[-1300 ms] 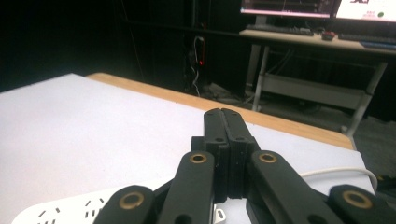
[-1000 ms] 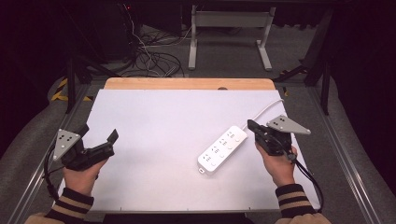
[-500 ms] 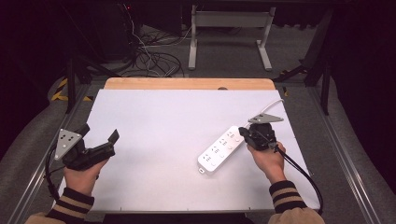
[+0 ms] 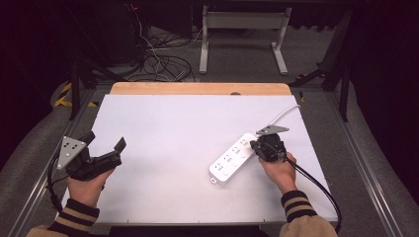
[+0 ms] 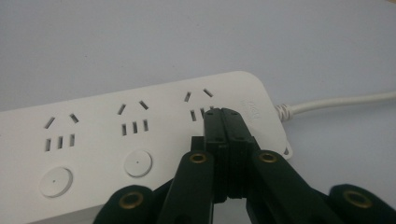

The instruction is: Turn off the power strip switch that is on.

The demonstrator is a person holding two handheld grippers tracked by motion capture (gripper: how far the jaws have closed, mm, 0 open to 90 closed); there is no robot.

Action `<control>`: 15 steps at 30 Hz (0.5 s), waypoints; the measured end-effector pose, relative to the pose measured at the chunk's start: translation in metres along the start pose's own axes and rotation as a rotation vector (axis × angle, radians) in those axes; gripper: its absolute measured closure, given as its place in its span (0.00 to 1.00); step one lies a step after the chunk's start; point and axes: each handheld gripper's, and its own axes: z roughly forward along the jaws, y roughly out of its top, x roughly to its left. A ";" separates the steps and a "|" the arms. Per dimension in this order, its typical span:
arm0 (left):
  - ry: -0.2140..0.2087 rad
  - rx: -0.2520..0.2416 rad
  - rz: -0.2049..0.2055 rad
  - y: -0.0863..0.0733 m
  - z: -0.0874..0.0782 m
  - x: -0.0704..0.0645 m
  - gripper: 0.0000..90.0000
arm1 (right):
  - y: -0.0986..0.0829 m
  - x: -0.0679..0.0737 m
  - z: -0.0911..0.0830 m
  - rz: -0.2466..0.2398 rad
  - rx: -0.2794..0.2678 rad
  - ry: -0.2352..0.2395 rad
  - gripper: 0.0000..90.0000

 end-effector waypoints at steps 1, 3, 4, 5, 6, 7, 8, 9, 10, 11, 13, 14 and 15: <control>0.002 0.003 -0.002 0.000 0.000 0.000 0.00 | -0.001 0.001 0.003 -0.004 0.009 0.002 1.00; 0.001 0.000 -0.004 0.000 0.000 0.000 0.00 | -0.001 0.002 0.003 -0.011 0.004 -0.001 1.00; 0.003 -0.002 -0.001 0.000 0.000 0.000 0.00 | -0.001 0.002 0.004 -0.019 0.013 -0.002 1.00; 0.002 -0.003 0.000 0.000 0.000 0.000 0.00 | -0.002 0.001 0.005 -0.013 0.016 0.007 1.00; 0.002 -0.003 -0.001 0.000 0.000 0.000 0.00 | -0.002 0.001 0.005 -0.013 0.016 0.007 1.00; 0.002 -0.003 -0.003 0.000 0.000 0.000 0.00 | -0.003 0.001 0.005 -0.006 0.013 0.014 1.00; 0.002 -0.002 -0.002 0.000 0.000 0.000 0.01 | -0.003 0.001 0.005 0.000 0.010 0.013 1.00; 0.000 -0.001 -0.001 0.000 0.000 -0.001 0.01 | -0.003 0.001 0.005 0.000 0.010 0.013 1.00; -0.001 0.000 -0.001 0.000 0.000 -0.001 0.01 | -0.004 0.000 0.005 0.009 0.006 0.012 1.00; -0.001 0.002 -0.002 0.000 0.000 -0.001 0.01 | -0.004 0.000 0.005 0.023 0.005 0.009 1.00; 0.001 0.001 0.000 0.000 0.000 -0.002 0.01 | -0.004 -0.001 0.005 0.031 0.006 0.011 1.00; 0.000 0.001 0.001 0.000 0.000 -0.002 0.01 | -0.005 0.000 0.006 0.028 0.006 0.006 1.00; 0.000 0.001 0.000 0.000 0.000 -0.002 0.01 | -0.005 0.000 0.006 0.028 0.006 0.006 1.00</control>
